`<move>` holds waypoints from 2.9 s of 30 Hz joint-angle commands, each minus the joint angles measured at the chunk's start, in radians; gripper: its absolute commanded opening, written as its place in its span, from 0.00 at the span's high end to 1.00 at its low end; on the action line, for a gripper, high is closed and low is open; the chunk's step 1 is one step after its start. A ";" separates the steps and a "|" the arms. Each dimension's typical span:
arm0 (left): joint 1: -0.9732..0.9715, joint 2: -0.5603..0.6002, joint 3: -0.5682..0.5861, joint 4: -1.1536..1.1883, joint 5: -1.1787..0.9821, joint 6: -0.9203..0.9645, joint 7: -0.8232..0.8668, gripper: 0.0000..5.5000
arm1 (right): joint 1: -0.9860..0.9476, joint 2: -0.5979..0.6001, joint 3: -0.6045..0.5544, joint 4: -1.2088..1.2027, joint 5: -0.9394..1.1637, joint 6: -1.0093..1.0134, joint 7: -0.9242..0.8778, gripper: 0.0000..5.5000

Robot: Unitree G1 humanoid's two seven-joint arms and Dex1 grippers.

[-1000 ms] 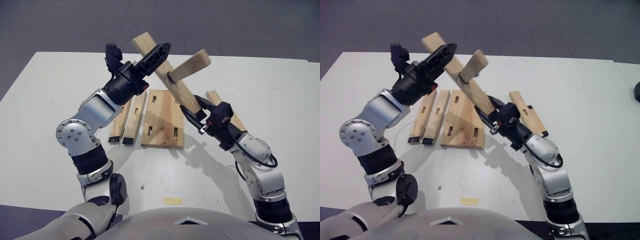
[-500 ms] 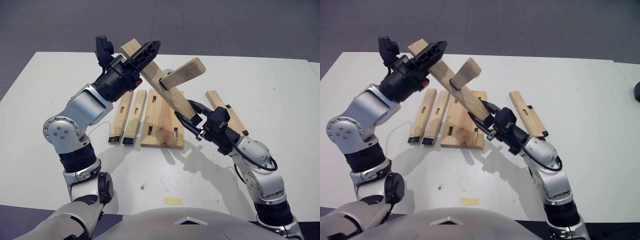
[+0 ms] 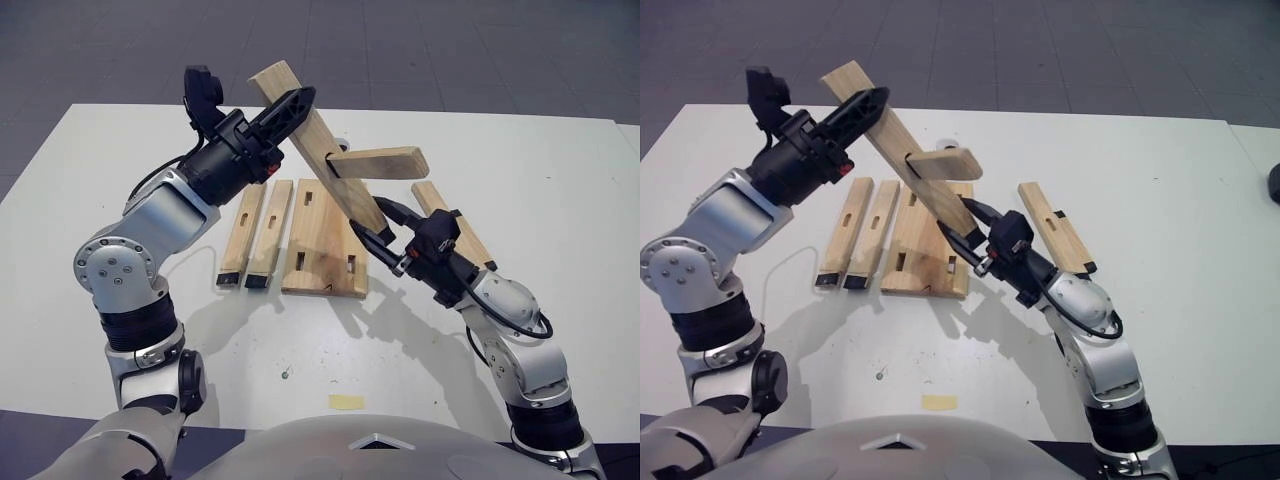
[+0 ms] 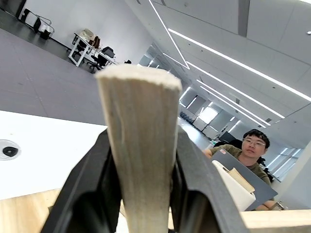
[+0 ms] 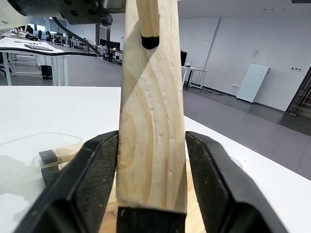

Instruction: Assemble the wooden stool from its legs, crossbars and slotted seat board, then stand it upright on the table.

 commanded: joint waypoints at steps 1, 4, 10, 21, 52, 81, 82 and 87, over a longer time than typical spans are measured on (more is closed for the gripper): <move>0.038 0.064 -0.007 -0.086 0.067 -0.019 -0.007 0.81 | 0.012 -0.039 -0.011 0.052 -0.070 0.058 -0.039 0.42; 0.103 0.141 0.049 -0.133 0.061 -0.004 -0.001 0.81 | 0.047 -0.111 -0.013 0.096 -0.168 0.142 -0.074 0.34; 0.236 0.286 0.150 -0.122 0.042 0.013 -0.076 0.81 | 0.076 -0.153 0.049 0.103 -0.219 0.250 -0.044 0.16; 0.254 0.307 0.078 -0.058 0.200 -0.022 -0.144 0.81 | 0.009 -0.045 0.130 0.108 -0.207 0.273 -0.048 0.02; 0.263 0.081 -0.023 -0.116 0.451 -0.148 0.082 0.81 | 0.026 -0.029 0.104 0.132 -0.266 0.215 -0.103 0.02; 0.340 0.086 -0.180 -0.082 0.739 -0.208 -0.067 0.81 | 0.022 0.008 0.099 0.165 -0.298 0.168 -0.140 0.02; 0.375 0.093 -0.194 -0.094 0.766 -0.221 -0.075 0.81 | 0.023 0.006 0.097 0.165 -0.298 0.167 -0.140 0.02; 0.549 0.056 -0.177 -0.151 0.839 -0.332 -0.066 0.81 | 0.025 0.005 0.090 0.163 -0.297 0.170 -0.141 0.02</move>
